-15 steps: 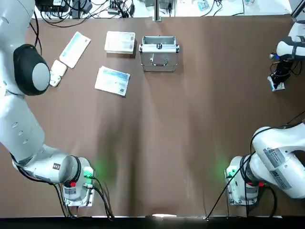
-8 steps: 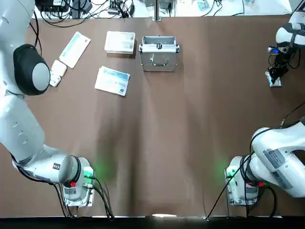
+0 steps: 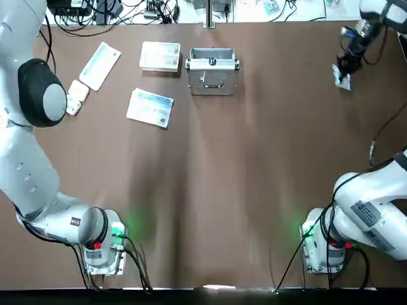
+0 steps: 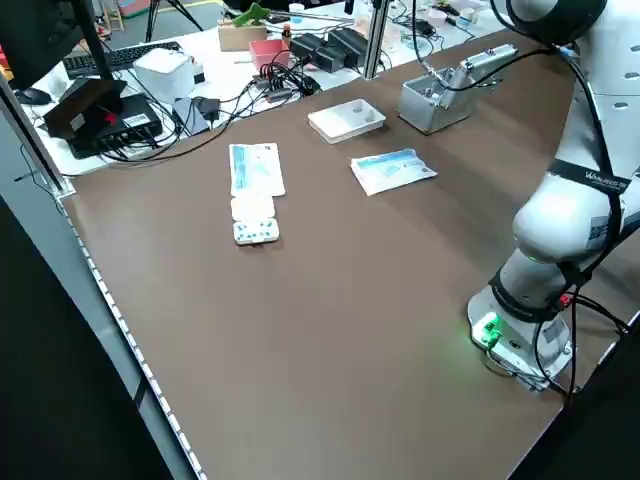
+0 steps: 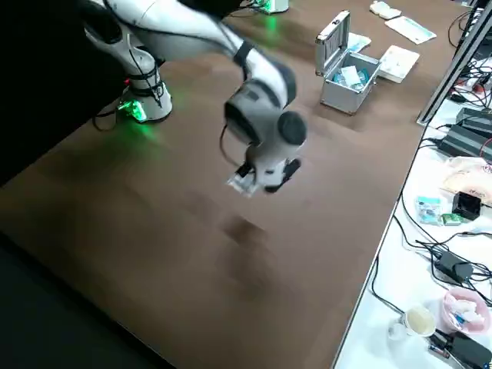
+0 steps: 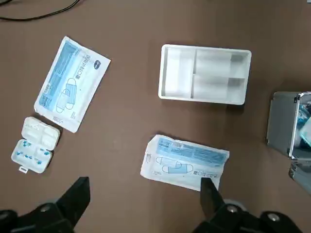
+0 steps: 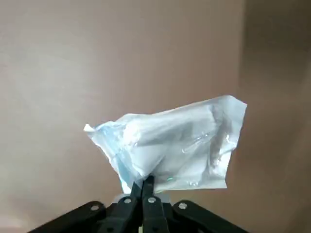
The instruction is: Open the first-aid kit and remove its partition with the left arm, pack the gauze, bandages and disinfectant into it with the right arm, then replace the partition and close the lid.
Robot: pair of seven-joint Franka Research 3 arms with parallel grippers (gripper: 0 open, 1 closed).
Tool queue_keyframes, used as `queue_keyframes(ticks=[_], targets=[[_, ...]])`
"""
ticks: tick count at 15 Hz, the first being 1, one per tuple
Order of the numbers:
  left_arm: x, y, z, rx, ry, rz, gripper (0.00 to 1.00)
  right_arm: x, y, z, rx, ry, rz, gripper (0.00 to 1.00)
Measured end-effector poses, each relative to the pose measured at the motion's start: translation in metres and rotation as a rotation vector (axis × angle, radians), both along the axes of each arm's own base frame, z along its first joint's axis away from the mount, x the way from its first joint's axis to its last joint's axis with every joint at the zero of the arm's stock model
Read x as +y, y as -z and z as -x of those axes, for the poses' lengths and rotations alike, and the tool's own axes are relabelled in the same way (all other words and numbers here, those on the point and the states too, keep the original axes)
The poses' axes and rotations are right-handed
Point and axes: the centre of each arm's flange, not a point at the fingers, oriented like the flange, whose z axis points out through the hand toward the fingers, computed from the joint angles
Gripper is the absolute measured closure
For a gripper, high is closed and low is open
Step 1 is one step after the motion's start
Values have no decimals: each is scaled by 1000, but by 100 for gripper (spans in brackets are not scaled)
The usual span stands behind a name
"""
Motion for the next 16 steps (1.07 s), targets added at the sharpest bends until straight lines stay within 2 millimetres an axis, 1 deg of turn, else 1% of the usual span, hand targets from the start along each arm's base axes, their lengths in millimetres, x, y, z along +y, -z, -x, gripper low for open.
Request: queue_keyframes(ticks=[2,3,4,6,9,11,13,16], targets=[[3,0,0,0,-4,0,0,56,-20,-20,-24,11,-4,98],[7,0,-1,-1,-9,0,0,86,-27,-28,-26,25,-12,98],[19,-3,-2,-4,-22,2,0,143,-39,-39,-30,62,-36,98],[25,-6,-2,-9,-27,3,0,193,-51,-50,-56,110,-74,98],[23,-7,-1,-11,-23,4,0,267,-65,-57,-101,141,-135,98],[21,-7,-1,-10,-21,5,0,318,-73,-64,-182,186,-151,98],[21,-6,-1,-8,-19,5,0,367,-80,-65,-251,208,-168,98],[22,-3,1,-6,-19,5,0,429,-84,-58,-324,193,-207,98]])
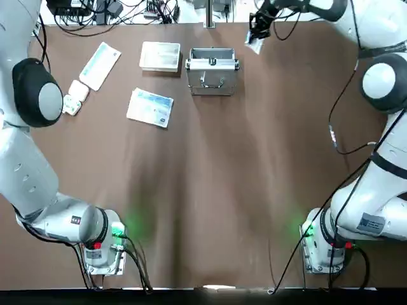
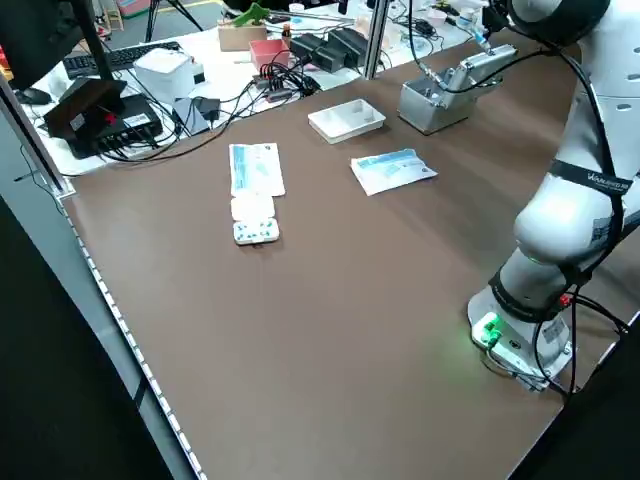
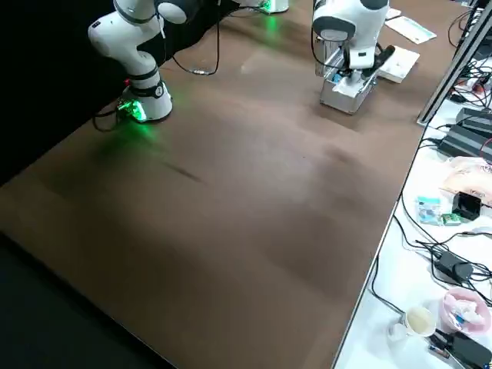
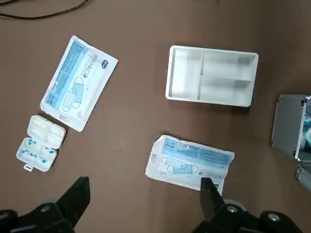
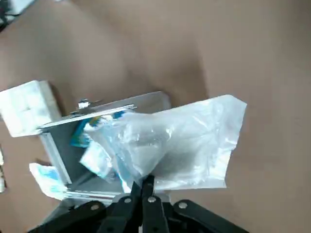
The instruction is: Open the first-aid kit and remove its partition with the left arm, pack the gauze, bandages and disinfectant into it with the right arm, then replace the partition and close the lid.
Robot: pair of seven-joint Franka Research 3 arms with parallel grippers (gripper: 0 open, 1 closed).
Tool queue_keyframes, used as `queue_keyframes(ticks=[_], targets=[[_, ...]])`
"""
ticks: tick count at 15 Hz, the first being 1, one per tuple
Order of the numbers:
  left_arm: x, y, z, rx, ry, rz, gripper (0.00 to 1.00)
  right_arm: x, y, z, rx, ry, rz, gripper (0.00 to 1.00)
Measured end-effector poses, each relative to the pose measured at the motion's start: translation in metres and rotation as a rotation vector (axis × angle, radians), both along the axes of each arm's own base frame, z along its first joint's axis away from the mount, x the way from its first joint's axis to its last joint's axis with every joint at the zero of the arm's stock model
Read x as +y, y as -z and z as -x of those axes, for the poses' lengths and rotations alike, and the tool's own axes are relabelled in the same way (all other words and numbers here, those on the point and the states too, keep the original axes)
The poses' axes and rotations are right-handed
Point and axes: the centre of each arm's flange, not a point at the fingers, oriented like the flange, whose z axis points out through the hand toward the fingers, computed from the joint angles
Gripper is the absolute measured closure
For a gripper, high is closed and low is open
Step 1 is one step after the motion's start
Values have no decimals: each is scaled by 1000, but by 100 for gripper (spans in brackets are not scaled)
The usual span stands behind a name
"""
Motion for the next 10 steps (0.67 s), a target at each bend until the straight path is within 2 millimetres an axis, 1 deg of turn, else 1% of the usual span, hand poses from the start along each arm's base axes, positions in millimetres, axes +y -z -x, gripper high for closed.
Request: queue_keyframes(ticks=[2,3,5,7,9,10], targets=[[1,0,3,-5,0,1,0,35,2,7,-37,-18,-20,98],[1,-1,4,-5,0,2,0,53,7,13,-40,-31,-27,98],[2,-2,6,-7,-1,2,0,91,22,28,-32,-61,-31,98],[2,-2,6,-8,-1,2,0,128,37,38,-75,-53,-36,97],[3,-2,6,-8,-2,3,0,158,51,49,-119,-42,-41,97],[3,-2,6,-8,-2,3,0,175,62,58,-123,-49,-38,97]])
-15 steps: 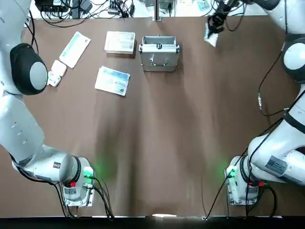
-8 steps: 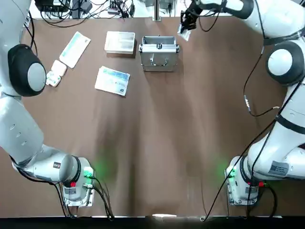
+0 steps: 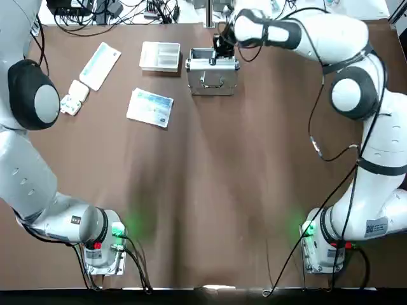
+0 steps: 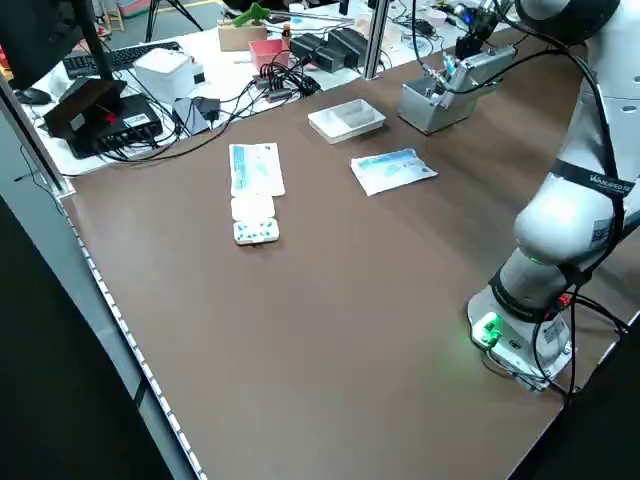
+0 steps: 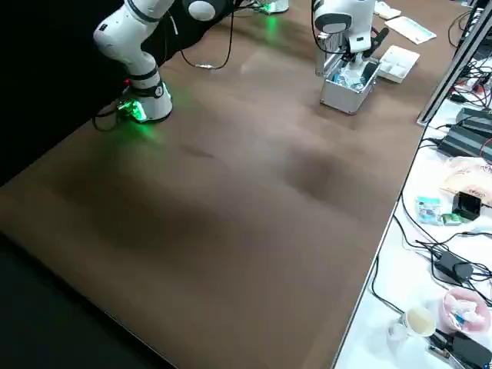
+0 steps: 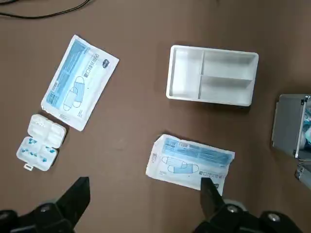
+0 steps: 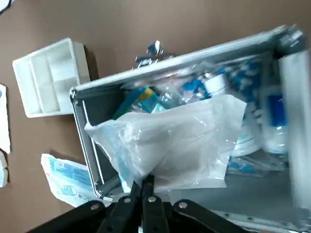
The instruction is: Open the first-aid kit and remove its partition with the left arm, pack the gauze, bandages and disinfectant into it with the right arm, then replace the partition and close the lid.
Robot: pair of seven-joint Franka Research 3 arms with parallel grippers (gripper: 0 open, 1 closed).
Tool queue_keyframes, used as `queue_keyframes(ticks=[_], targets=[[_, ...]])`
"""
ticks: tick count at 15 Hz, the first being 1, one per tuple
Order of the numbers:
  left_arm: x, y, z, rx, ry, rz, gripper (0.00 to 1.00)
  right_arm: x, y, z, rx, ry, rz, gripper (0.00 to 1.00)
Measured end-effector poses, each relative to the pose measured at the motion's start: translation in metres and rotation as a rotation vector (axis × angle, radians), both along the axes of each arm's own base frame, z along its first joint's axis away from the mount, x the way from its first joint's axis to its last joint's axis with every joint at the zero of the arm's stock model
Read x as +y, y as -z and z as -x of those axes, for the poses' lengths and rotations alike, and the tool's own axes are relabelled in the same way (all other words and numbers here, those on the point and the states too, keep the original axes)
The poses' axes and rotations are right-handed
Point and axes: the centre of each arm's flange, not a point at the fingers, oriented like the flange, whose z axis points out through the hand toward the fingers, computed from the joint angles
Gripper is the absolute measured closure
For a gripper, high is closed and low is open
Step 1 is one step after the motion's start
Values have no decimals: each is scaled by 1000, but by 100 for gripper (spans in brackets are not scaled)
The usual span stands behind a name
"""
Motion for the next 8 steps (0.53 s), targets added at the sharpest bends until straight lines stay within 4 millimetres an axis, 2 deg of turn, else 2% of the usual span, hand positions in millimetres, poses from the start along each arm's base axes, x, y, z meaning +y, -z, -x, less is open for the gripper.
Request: queue_keyframes(ticks=[2,6,7,8], targets=[[0,0,0,0,0,0,0,6,4,3,3,-5,0,97],[0,0,0,0,0,0,0,17,0,0,-4,3,-20,96],[0,0,0,0,0,0,0,18,2,-1,-2,5,-20,93],[0,0,0,0,0,0,0,17,6,-3,0,8,-18,84]])
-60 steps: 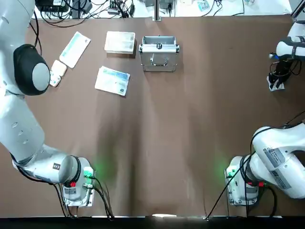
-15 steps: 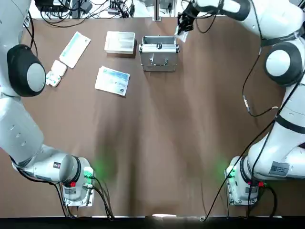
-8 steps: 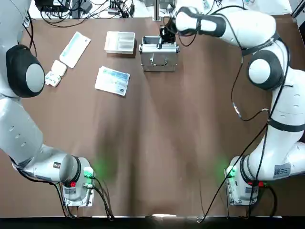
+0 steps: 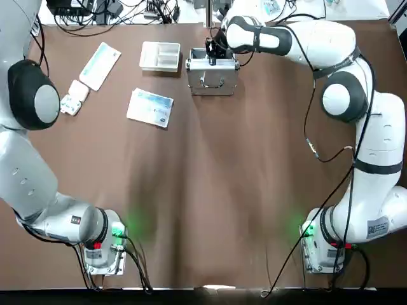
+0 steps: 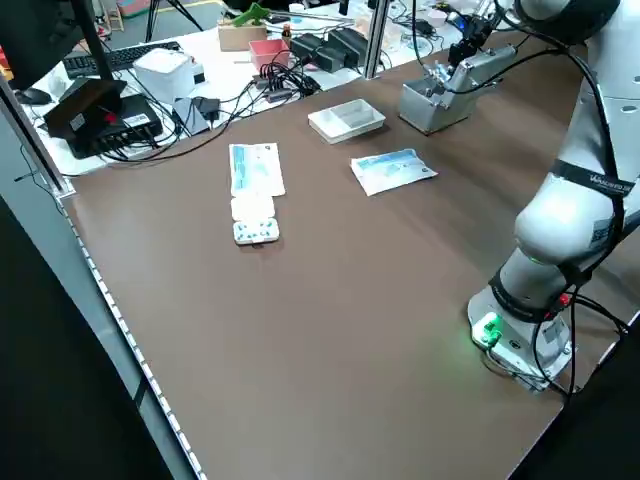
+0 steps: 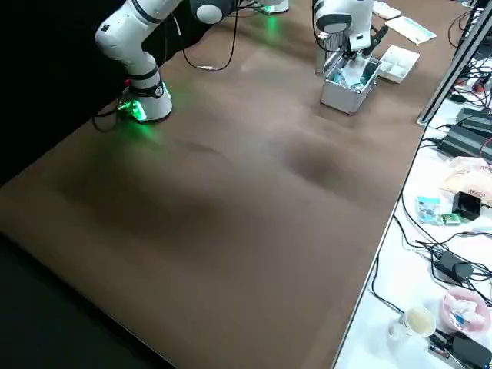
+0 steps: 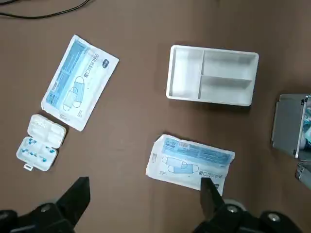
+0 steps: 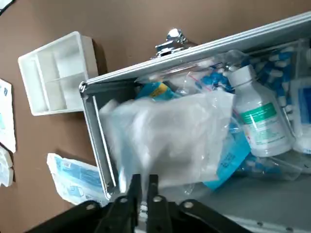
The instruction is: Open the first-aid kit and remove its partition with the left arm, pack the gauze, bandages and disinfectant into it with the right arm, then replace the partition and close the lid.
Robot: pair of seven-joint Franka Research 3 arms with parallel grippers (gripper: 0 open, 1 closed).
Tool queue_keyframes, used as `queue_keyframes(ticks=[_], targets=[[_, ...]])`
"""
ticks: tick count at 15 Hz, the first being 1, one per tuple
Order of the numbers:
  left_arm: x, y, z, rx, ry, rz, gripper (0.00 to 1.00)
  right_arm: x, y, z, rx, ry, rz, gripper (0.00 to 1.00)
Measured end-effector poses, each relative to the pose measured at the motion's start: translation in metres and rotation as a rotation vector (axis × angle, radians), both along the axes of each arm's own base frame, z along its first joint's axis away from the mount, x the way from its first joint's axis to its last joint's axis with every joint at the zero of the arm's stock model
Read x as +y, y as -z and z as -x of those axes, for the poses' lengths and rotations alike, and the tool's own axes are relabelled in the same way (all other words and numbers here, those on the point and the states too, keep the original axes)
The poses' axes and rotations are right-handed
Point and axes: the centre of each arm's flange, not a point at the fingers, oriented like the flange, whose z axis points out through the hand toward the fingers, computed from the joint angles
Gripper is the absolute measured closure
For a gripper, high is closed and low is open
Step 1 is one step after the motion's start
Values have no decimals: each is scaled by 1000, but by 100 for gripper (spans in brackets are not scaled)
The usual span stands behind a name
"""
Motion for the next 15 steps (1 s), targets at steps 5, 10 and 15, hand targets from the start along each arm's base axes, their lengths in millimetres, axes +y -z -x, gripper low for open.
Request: queue_keyframes(ticks=[5,10,15], targets=[[0,0,0,-1,0,0,0,0,7,-2,1,1,7,52],[-6,2,1,2,9,1,0,-12,4,-14,-22,10,18,44],[-26,51,-20,2,36,1,0,-52,-13,-39,9,38,44,44]])
